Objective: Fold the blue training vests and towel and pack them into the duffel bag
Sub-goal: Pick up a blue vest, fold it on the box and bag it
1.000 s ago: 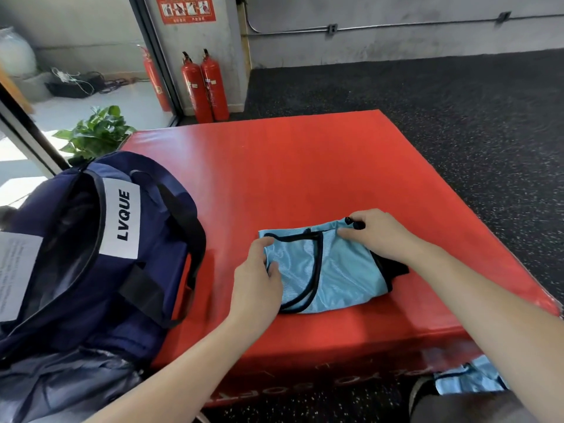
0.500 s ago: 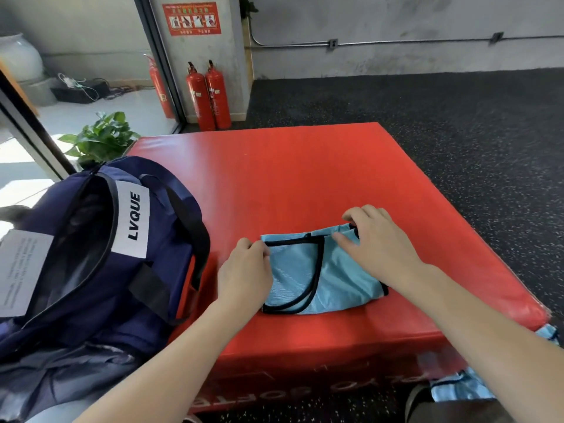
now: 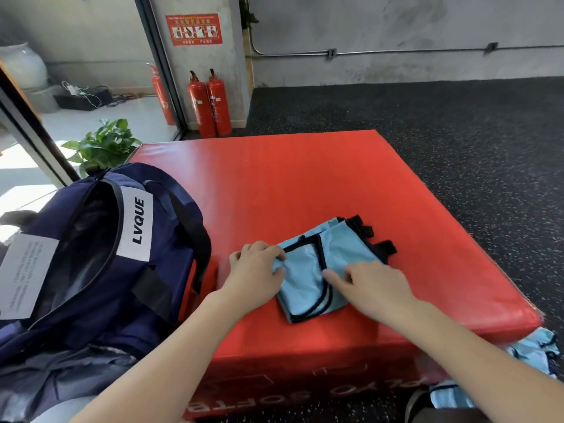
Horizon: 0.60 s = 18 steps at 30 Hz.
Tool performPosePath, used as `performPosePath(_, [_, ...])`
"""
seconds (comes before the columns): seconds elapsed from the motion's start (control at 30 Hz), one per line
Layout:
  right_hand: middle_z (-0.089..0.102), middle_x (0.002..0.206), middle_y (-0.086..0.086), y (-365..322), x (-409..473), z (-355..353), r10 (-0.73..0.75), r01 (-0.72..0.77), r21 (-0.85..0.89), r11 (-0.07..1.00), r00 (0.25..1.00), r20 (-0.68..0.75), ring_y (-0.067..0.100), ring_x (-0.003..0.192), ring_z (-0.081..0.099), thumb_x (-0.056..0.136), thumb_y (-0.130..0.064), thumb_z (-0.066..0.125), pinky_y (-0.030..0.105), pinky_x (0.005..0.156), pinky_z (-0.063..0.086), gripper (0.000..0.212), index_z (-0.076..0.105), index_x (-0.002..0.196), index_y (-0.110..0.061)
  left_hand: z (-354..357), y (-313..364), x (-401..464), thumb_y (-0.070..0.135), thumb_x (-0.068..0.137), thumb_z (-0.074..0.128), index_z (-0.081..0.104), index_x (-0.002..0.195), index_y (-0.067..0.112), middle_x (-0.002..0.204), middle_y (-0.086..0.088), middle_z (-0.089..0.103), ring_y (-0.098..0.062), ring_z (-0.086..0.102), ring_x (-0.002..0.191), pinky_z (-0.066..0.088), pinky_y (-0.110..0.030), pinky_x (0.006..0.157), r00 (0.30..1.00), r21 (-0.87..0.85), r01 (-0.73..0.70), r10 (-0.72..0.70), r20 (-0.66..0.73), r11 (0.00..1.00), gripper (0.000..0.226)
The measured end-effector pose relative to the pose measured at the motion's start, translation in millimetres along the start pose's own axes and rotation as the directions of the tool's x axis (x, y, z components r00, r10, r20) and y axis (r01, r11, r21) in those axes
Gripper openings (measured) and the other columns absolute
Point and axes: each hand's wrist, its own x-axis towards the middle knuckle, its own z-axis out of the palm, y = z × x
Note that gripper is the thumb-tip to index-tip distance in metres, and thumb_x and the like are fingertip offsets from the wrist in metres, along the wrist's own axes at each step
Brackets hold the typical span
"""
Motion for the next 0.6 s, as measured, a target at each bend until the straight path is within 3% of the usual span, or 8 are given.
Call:
performPosePath(0.1, [0.063,0.112,0.003,26,17,-4,0.022,-0.022,-0.007,1.0,0.998,-0.064,0.031,0.11,0.058,0.094,-0.073,0.033,0.04,0.084,0.046,0.051,0.053,0.095,-0.025,1,10,-12,0.046,0.092,0.057,0.063,0.116,0.039,0.104,0.012,0.05,-0.016,0.047,0.11,0.027,-0.039,0.103,0.998,0.027,-0.049,0.048,0.033,0.998,0.026])
performPosePath(0.2, [0.056,0.125,-0.001,41,22,-2,-0.064,0.063,-0.008,0.998,0.991,-0.117,0.026,0.118,0.05,0.096,-0.061,0.047,0.042,0.097,0.045,0.048,0.056,0.123,-0.023,4,13,-21,0.053,0.091,0.06,0.065,0.117,0.041,0.107,0.012,0.046,-0.012,0.043,0.109,0.027,-0.038,0.104,0.994,0.004,-0.107,0.107,0.001,0.994,0.029])
performPosePath(0.27, [0.056,0.123,-0.006,38,18,-1,-0.167,0.178,0.054,0.982,0.971,-0.17,0.021,0.117,0.05,0.096,-0.055,0.052,0.038,0.099,0.044,0.042,0.058,0.124,-0.024,3,11,-21,0.048,0.092,0.063,0.067,0.118,0.039,0.119,0.012,0.045,-0.012,0.039,0.116,0.03,-0.035,0.102,0.986,-0.015,-0.165,0.164,-0.031,0.986,0.027])
performPosePath(0.37, [0.056,0.116,-0.016,27,9,5,-0.319,0.33,0.152,0.932,0.943,-0.091,0.008,0.114,0.049,0.093,-0.058,0.056,0.031,0.101,0.043,0.038,0.061,0.119,-0.03,3,8,-14,0.032,0.097,0.062,0.072,0.114,0.033,0.134,0.01,0.05,-0.012,0.037,0.128,0.038,-0.036,0.103,0.966,-0.044,-0.26,0.26,-0.008,0.965,0.02])
performPosePath(0.47, [0.055,0.117,-0.016,19,5,13,-0.411,0.416,0.093,0.905,0.909,-0.068,0.007,0.115,0.048,0.092,-0.059,0.058,0.03,0.101,0.041,0.037,0.063,0.116,-0.032,4,5,-11,0.023,0.098,0.06,0.075,0.11,0.027,0.123,0.012,0.061,-0.013,0.044,0.123,0.044,-0.041,0.101,0.954,-0.057,-0.297,0.299,0.035,0.953,0.019])
performPosePath(0.6, [0.055,0.12,-0.017,21,5,16,-0.427,0.433,0.064,0.899,0.9,-0.092,0.006,0.119,0.045,0.091,-0.059,0.06,0.029,0.1,0.036,0.034,0.064,0.115,-0.035,5,4,-11,0.024,0.098,0.06,0.074,0.109,0.028,0.117,0.017,0.062,-0.011,0.047,0.117,0.045,-0.039,0.1,0.951,-0.069,-0.302,0.306,0.05,0.951,0.018])
